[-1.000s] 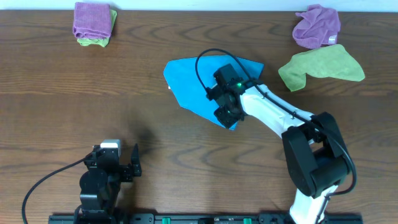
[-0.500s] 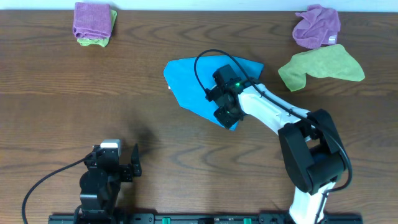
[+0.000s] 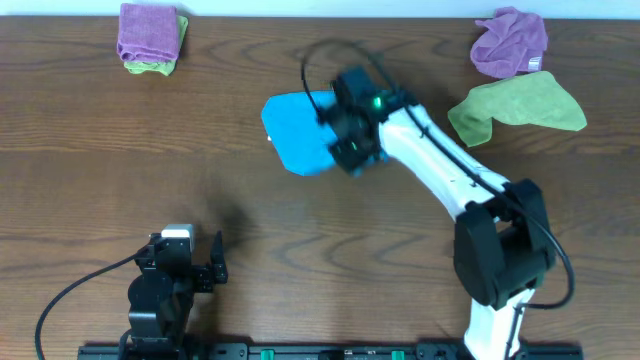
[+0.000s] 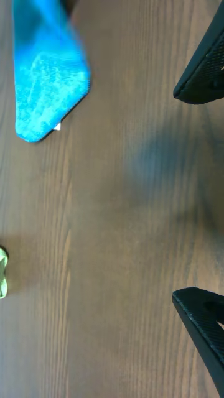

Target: Fold the cloth

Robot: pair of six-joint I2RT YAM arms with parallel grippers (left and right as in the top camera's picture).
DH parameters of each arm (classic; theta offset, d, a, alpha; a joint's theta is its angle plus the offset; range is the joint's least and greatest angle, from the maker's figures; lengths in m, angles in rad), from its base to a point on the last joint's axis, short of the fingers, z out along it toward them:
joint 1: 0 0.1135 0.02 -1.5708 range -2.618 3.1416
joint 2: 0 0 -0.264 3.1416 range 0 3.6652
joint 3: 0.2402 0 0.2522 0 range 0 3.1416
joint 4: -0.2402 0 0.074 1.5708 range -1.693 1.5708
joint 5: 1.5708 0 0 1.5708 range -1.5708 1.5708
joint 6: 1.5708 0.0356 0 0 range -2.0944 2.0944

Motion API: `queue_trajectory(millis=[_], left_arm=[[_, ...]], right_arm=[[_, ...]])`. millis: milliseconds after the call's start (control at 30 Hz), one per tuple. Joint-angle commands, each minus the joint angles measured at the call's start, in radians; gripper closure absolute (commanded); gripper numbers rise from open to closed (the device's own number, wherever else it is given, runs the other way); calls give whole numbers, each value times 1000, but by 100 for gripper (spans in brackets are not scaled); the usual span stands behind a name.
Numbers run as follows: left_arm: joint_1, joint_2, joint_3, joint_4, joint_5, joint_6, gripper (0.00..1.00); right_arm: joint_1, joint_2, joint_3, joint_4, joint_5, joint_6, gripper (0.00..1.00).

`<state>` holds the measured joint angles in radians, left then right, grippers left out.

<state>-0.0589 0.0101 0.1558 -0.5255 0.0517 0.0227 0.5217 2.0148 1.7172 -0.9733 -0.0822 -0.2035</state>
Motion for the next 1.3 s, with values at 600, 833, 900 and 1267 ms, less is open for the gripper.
queue_trajectory(millis=[600, 833, 900, 1267], left_arm=[[6, -5, -13, 3, -6, -8, 4], [6, -5, -13, 3, -6, -8, 5], [6, -6, -13, 3, -6, -8, 5], [6, -5, -13, 3, -6, -8, 5]], right_arm=[[-57, 85, 491, -213, 99, 86, 99], [-384, 270, 457, -261, 81, 274, 69], [-413, 275, 457, -261, -26, 275, 98], [-244, 256, 460, -267, -34, 12, 58]])
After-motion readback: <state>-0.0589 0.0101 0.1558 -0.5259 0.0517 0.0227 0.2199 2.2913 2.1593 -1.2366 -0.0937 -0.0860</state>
